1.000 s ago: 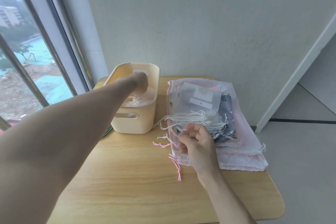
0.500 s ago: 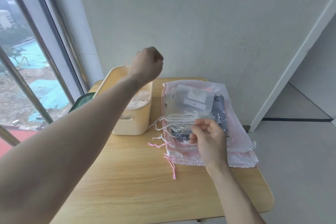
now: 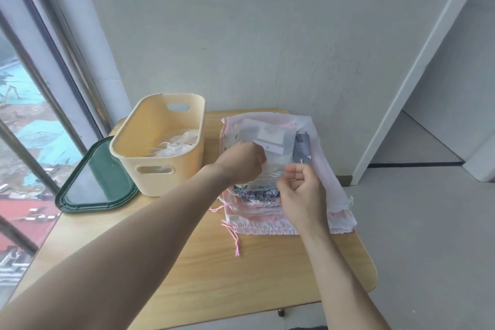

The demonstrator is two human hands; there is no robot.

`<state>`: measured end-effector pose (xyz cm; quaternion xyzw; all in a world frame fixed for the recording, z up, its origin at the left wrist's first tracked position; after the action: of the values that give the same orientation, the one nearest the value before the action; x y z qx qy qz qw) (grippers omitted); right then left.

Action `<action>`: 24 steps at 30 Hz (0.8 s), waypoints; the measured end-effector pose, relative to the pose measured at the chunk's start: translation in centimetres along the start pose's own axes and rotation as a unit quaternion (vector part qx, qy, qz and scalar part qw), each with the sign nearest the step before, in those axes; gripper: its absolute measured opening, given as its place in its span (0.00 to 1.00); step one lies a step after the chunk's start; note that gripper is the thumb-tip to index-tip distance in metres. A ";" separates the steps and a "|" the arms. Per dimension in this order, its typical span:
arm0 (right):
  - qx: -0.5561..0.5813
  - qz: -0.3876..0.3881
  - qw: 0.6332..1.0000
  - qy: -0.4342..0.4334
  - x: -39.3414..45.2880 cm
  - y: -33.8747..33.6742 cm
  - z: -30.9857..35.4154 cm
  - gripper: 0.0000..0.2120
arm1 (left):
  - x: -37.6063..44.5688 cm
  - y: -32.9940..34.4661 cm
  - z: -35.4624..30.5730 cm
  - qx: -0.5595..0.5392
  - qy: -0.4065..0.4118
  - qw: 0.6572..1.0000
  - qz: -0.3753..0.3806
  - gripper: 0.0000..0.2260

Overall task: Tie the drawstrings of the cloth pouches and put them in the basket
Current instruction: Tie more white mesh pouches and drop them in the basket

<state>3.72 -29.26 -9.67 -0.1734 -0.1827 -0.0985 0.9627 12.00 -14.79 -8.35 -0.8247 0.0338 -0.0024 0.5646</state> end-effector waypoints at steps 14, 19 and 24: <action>0.000 0.086 0.987 -0.136 -0.5 2.0 2.8 0.09 | -11.1 -5.1 -0.7 -0.185 0.097 0.968 -0.142 0.10; 0.015 0.116 0.988 -0.104 -1.5 3.4 2.5 0.15 | -14.0 -3.5 5.7 -0.143 -0.023 0.975 -0.165 0.14; 0.023 0.265 0.962 -0.054 -3.8 7.1 1.8 0.16 | -15.8 -2.7 9.6 -0.129 -0.066 0.986 -0.085 0.10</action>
<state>1.46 -21.58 -11.70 -0.1982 -0.1842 0.1744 0.9468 -3.22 -3.94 -8.78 -0.8888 -0.0740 0.0081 0.4523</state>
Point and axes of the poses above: each hand's wrist, its own x-axis towards the middle knuckle, its own y-axis out of the palm, z = x × y, the point moved 10 cm from there along x, towards the middle knuckle, and after that the axes turned 15 degrees about -y, right-handed, at the moved point
